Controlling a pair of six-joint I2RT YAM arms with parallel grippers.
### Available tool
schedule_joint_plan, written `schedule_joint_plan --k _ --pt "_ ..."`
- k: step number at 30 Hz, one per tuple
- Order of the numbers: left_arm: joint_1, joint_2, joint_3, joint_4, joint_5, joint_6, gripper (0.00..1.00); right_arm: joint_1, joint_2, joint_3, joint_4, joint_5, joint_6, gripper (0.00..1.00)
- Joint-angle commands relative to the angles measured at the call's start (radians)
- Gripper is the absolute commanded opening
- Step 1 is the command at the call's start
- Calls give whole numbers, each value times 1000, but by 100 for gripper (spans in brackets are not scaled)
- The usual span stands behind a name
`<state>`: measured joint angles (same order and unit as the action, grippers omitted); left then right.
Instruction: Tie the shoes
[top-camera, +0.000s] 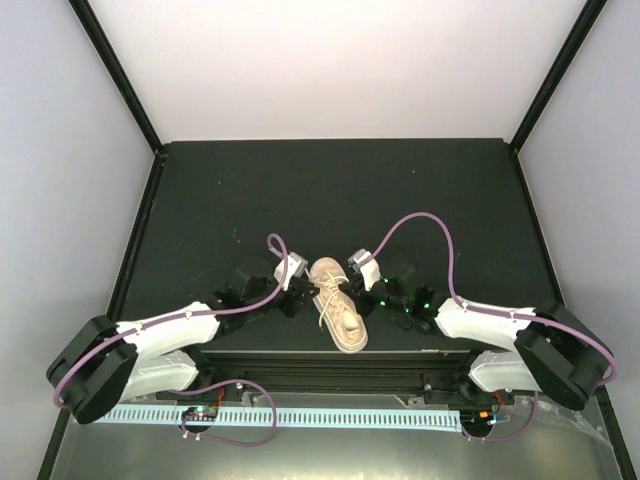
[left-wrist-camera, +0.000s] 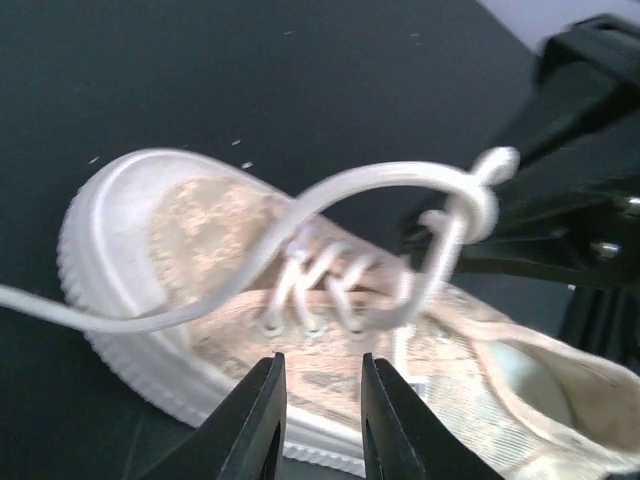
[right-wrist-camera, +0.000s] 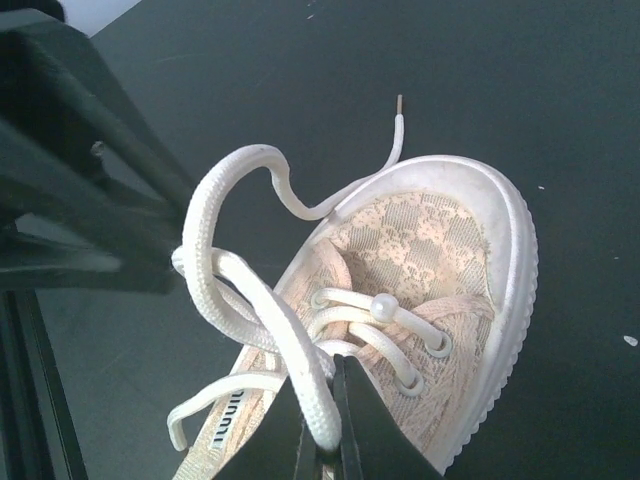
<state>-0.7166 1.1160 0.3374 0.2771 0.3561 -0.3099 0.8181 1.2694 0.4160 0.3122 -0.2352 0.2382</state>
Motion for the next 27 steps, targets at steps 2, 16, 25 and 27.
schedule_joint_plan --k 2,16,25,27 --pt "34 81 61 -15 -104 -80 21 -5 -27 1 62 -5 -1 2" --pt "54 290 164 161 55 -66 23 -4 -22 1 72 -26 1 2" --pt "54 342 161 259 291 -21 26 -4 -30 -5 86 -6 17 2" --pt "54 344 158 255 317 -10 26 -4 -31 -6 89 -3 20 2"
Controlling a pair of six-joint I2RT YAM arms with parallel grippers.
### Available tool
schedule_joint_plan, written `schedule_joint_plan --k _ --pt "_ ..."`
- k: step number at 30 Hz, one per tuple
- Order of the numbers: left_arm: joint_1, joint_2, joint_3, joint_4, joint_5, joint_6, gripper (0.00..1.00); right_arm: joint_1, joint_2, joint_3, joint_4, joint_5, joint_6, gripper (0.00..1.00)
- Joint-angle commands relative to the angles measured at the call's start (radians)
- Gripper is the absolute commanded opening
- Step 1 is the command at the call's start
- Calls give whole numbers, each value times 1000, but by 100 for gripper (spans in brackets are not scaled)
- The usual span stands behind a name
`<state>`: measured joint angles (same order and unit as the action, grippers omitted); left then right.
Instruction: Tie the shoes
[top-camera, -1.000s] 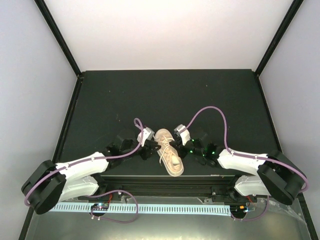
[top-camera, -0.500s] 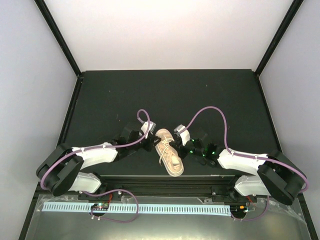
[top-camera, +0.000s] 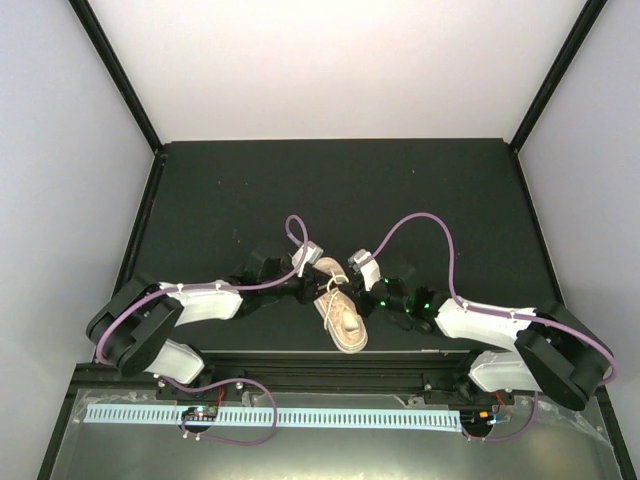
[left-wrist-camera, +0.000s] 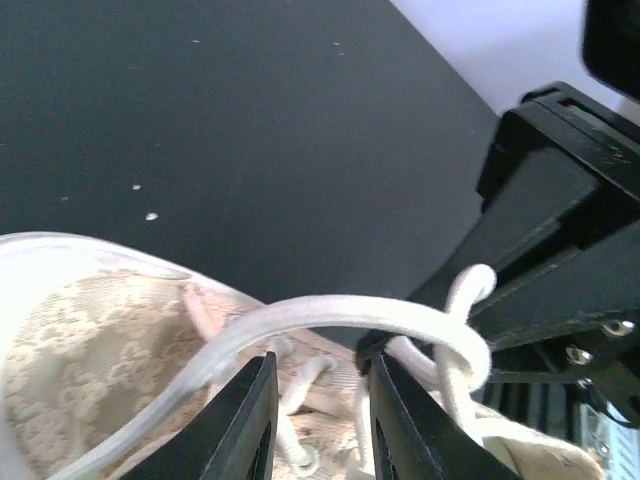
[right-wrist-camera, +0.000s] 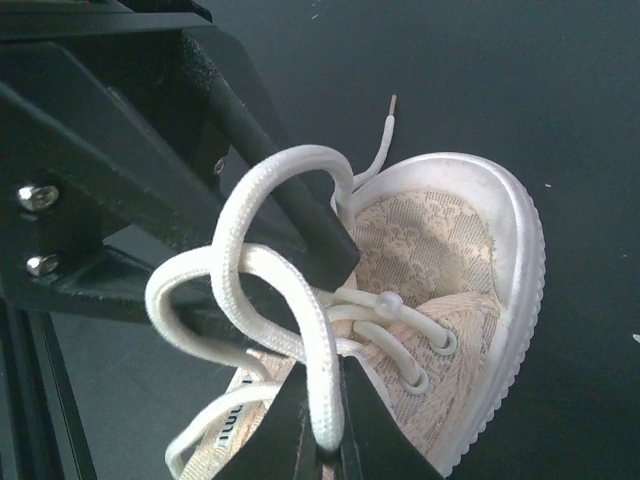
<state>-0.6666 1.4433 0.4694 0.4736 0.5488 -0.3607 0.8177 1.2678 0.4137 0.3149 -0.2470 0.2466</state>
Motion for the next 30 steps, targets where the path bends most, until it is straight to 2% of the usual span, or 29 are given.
schedule_joint_plan --k 1,9,21,26,30 --pt "5 18 25 56 135 46 26 -4 -29 -4 88 9 12 2" --pt "1 56 49 12 168 80 26 -4 -29 -4 95 5 15 2" --pt "-36 99 94 -69 146 122 26 -4 -44 -10 96 10 16 2" --pt "-63 103 137 -155 74 154 21 -4 -48 -10 96 2 15 2" --pt "-74 103 157 -181 44 162 11 -3 -48 -10 95 0 14 2"
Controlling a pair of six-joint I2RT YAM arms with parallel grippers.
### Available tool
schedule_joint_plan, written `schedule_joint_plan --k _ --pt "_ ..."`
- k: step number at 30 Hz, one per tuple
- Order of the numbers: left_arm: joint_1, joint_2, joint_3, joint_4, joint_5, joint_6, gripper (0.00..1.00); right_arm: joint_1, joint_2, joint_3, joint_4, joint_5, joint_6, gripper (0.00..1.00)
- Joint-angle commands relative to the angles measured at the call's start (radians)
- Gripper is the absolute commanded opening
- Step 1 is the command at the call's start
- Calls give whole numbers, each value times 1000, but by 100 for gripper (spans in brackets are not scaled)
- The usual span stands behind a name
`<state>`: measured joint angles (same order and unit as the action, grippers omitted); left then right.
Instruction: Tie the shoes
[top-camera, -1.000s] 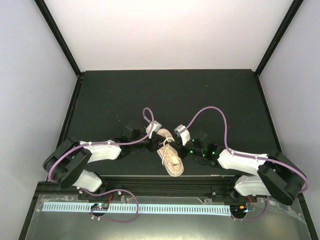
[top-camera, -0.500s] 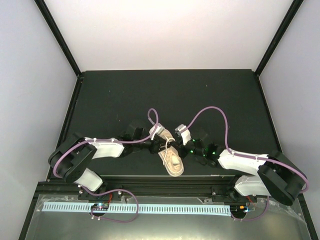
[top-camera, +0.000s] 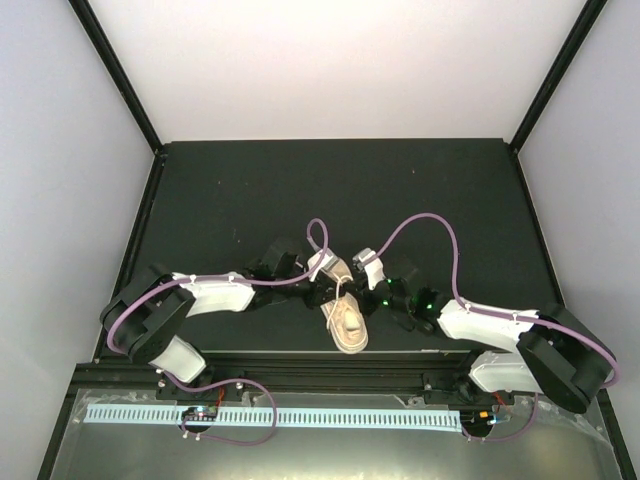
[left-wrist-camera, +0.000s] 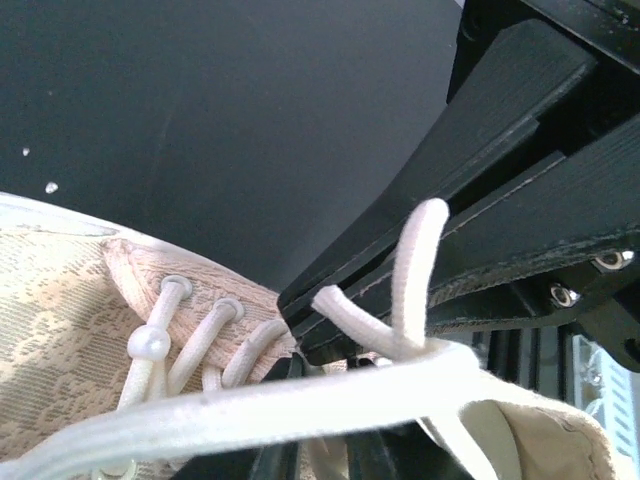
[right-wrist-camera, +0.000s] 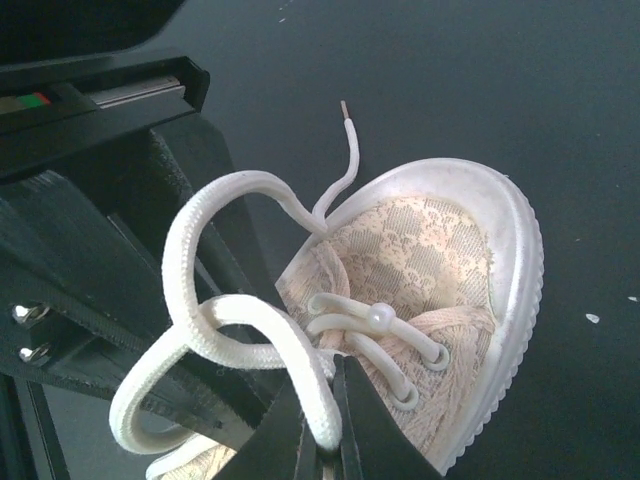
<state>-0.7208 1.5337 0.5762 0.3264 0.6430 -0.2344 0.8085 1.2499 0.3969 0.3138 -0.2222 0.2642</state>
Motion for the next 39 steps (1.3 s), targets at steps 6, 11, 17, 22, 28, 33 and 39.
schedule_joint_plan --k 6,11,17,22,28,33,39 --pt "-20 -85 -25 52 -138 -6 2 6 -55 13 56 -10 9 2" --pt "-20 -199 -83 83 -220 -20 2 6 -103 -2 3 -13 53 27" --pt "-19 -247 -102 44 -255 -7 1 5 -237 -48 -71 15 116 72" --pt "-19 -247 -106 36 -258 2 2 -12 -351 -20 -183 82 164 87" --pt "-19 -247 -104 24 -259 13 1 -54 -231 254 -493 83 177 86" --pt "-20 -247 -107 19 -254 19 2 -54 -26 439 -672 38 155 80" --pt "-20 -269 -101 8 -239 35 2 -54 200 626 -809 -67 46 70"
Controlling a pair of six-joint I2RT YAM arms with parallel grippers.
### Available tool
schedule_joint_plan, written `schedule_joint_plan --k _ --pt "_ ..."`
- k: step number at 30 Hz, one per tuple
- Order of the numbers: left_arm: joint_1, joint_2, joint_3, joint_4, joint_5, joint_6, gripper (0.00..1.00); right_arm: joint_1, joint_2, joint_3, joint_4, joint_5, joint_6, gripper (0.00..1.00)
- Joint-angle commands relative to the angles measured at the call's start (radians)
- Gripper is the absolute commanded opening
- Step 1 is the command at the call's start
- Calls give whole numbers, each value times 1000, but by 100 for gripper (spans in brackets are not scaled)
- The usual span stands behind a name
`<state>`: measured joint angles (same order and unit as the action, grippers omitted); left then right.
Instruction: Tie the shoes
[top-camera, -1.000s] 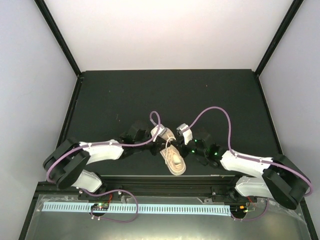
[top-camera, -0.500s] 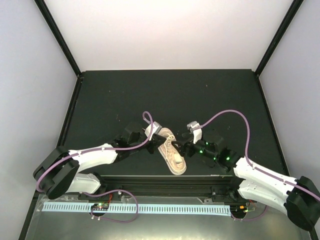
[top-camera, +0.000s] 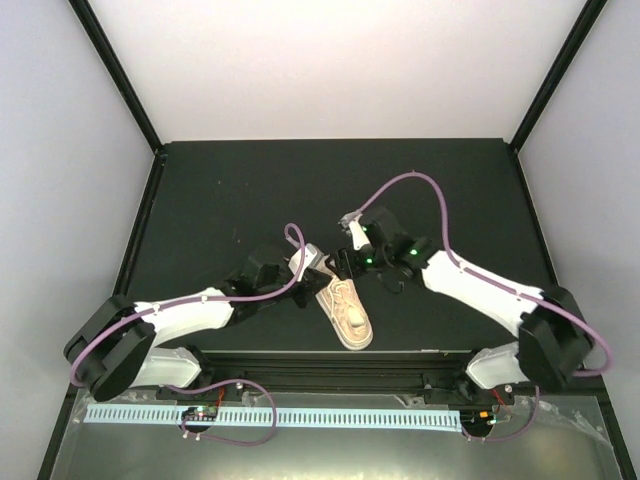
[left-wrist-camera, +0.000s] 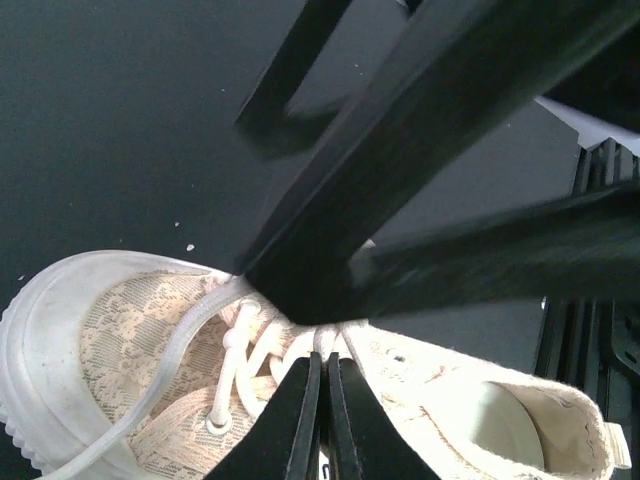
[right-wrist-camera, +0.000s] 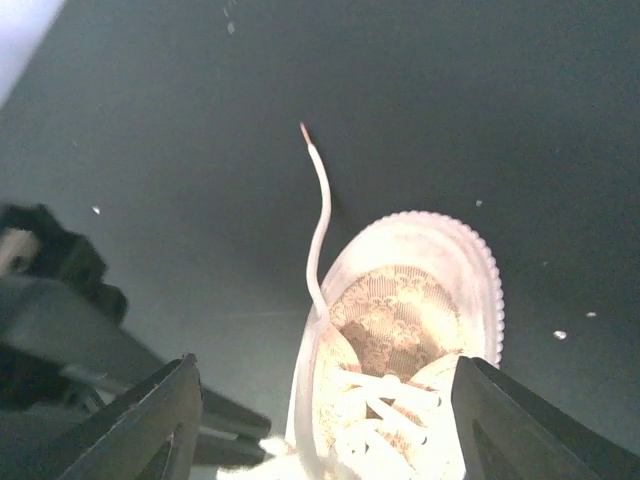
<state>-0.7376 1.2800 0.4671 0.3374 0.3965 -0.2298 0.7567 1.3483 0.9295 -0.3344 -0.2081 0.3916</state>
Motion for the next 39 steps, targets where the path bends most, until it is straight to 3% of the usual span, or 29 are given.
schedule_joint_plan --k 1,6,8,12,15,20,27,35,39 --pt "-3 -13 9 -5 10 31 2 -3 131 120 -178 -98 -100 68" --pt "-3 -5 15 -17 10 43 2 -3 246 199 -239 -181 -176 63" --pt "-3 -5 18 -20 4 47 2 -2 283 222 -263 -194 -199 50" --pt "-4 -23 14 -48 -57 44 2 -3 277 203 -240 -130 -171 10" --pt "-3 -78 1 -105 -165 38 2 -28 218 160 -189 -76 -112 2" --pt "-3 -237 -34 -198 -299 82 2 -74 90 55 -108 -10 -20 2" --pt "-3 -395 -52 -258 -356 166 1 -79 -32 -98 -52 48 70 2" --pt "-4 -364 -11 -359 -372 140 1 -81 -171 -245 81 33 154 5" --pt "-2 -302 -33 -362 -336 32 2 -82 -300 -317 252 -89 123 9"
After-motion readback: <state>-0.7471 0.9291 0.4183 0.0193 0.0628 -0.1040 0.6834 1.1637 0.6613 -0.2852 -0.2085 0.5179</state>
